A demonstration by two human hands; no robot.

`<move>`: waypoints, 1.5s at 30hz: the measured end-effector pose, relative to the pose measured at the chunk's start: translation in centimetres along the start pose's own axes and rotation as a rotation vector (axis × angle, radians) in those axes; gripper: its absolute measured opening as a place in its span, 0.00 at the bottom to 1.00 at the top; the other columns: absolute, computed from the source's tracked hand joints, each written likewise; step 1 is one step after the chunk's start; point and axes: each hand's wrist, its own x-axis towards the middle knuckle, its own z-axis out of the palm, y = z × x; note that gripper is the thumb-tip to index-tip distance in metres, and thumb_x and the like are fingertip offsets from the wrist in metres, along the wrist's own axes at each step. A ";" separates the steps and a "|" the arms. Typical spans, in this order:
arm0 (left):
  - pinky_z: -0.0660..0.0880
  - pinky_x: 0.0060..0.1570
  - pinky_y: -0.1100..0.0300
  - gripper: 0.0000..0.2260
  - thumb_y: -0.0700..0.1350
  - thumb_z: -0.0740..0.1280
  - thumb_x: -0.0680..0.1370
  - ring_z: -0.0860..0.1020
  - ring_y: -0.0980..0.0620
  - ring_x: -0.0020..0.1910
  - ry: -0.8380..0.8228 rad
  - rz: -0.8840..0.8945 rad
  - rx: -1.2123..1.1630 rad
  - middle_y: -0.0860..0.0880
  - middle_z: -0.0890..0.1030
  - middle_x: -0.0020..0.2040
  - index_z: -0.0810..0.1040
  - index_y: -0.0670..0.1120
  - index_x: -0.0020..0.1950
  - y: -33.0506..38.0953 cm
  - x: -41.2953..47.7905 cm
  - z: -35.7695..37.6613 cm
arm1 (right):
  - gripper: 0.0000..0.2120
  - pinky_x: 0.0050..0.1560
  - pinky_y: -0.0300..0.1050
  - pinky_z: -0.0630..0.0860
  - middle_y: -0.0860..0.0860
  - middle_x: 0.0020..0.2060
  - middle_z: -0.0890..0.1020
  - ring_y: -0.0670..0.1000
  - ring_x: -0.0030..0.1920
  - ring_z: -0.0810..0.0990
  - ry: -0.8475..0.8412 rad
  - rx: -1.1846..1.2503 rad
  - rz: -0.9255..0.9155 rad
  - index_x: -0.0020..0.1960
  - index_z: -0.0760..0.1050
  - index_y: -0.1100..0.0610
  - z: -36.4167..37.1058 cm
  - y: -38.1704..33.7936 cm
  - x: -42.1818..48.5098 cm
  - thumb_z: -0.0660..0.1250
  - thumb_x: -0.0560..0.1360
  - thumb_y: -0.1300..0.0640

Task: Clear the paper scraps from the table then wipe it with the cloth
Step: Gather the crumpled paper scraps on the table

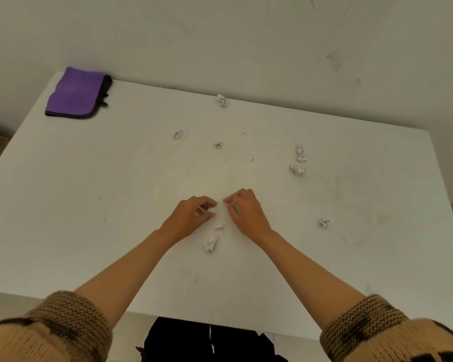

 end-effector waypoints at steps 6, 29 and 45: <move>0.66 0.48 0.73 0.27 0.54 0.76 0.66 0.68 0.64 0.52 -0.131 -0.101 -0.054 0.60 0.69 0.56 0.71 0.60 0.62 -0.5 -3.9 -0.1 | 0.08 0.43 0.25 0.68 0.53 0.46 0.77 0.44 0.39 0.73 -0.081 0.186 0.051 0.53 0.80 0.61 1.1 -0.5 -2.9 0.65 0.76 0.64; 0.71 0.57 0.51 0.11 0.39 0.67 0.75 0.71 0.42 0.58 0.366 0.029 0.279 0.41 0.74 0.61 0.78 0.42 0.58 -4.8 6.0 -5.9 | 0.22 0.70 0.40 0.53 0.53 0.74 0.60 0.52 0.73 0.55 -0.034 0.041 0.126 0.73 0.62 0.56 -0.2 -2.2 13.1 0.55 0.79 0.63; 0.39 0.73 0.52 0.35 0.62 0.52 0.78 0.39 0.53 0.75 0.100 -0.276 0.484 0.50 0.39 0.77 0.40 0.46 0.76 -8.0 10.8 -9.3 | 0.11 0.71 0.48 0.58 0.56 0.72 0.65 0.55 0.73 0.58 -0.170 -0.085 -0.156 0.58 0.74 0.61 5.2 -6.1 22.4 0.57 0.79 0.63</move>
